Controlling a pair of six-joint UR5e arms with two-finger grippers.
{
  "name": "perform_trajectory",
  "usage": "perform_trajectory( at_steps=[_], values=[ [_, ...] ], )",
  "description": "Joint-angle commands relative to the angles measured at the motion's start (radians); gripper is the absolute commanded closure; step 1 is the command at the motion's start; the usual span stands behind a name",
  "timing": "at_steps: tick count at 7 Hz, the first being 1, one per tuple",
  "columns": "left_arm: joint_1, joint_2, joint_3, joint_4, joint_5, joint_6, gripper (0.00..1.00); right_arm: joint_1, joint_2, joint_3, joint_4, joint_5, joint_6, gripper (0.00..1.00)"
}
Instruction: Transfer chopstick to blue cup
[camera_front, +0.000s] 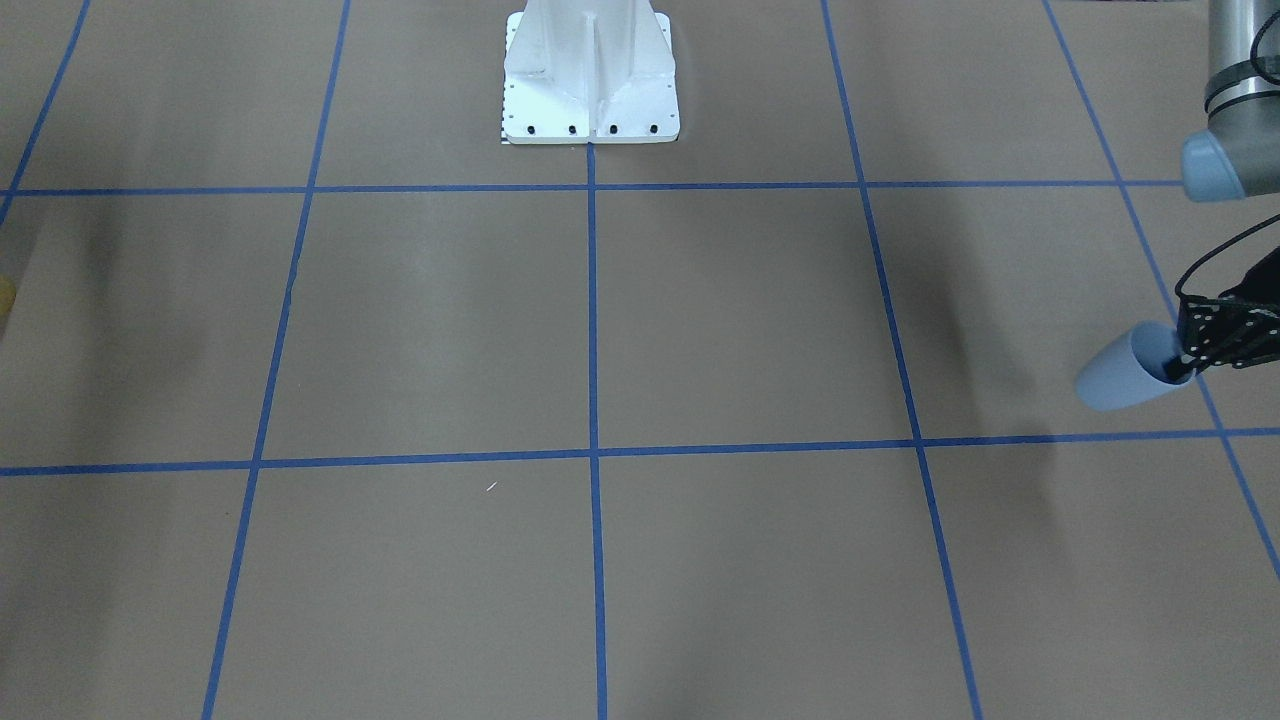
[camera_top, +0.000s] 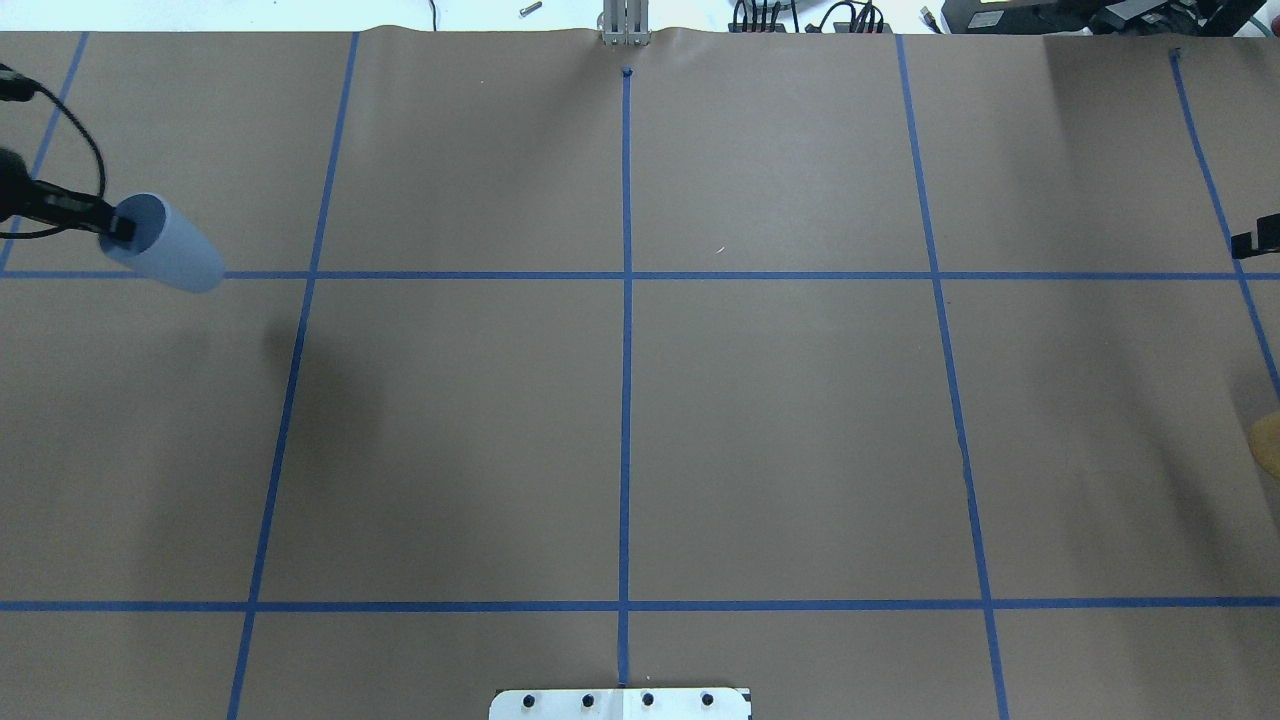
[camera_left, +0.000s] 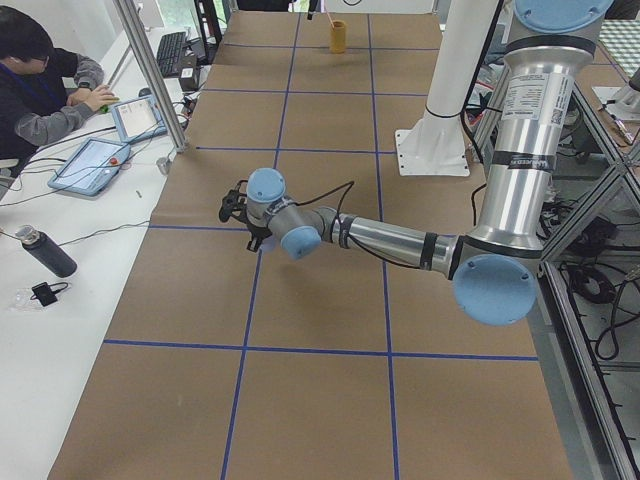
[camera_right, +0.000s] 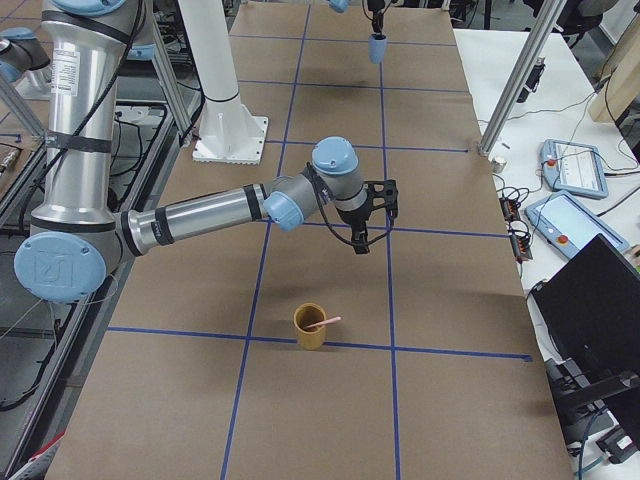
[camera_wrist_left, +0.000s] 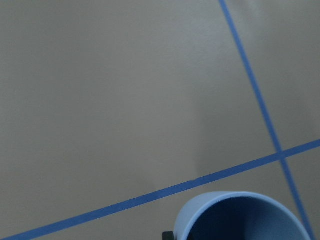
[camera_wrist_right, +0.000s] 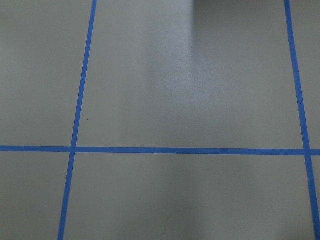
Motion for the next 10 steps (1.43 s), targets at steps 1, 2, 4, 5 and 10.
perform_trajectory(
  at_steps=[1, 2, 4, 5, 10],
  values=[
    [0.172, -0.143, -0.110, 0.213, 0.142, -0.182, 1.00, 0.000, -0.001, -0.001, 0.000, 0.000, 0.000, 0.00],
    [0.262, -0.231, -0.133, 0.326, 0.208, -0.273, 1.00, 0.000, -0.001, -0.001, 0.000, 0.000, 0.000, 0.00],
    [0.447, -0.456, -0.116, 0.517, 0.337, -0.470, 1.00, 0.000, -0.001, -0.003, 0.000, -0.002, 0.002, 0.00],
    [0.501, -0.513, -0.097, 0.559, 0.385, -0.528, 1.00, 0.000, 0.001, -0.007, 0.000, 0.000, 0.002, 0.00],
    [0.653, -0.606, -0.007, 0.558, 0.494, -0.618, 0.86, 0.000, 0.001, -0.009, 0.000, 0.000, 0.009, 0.00]
  ],
)
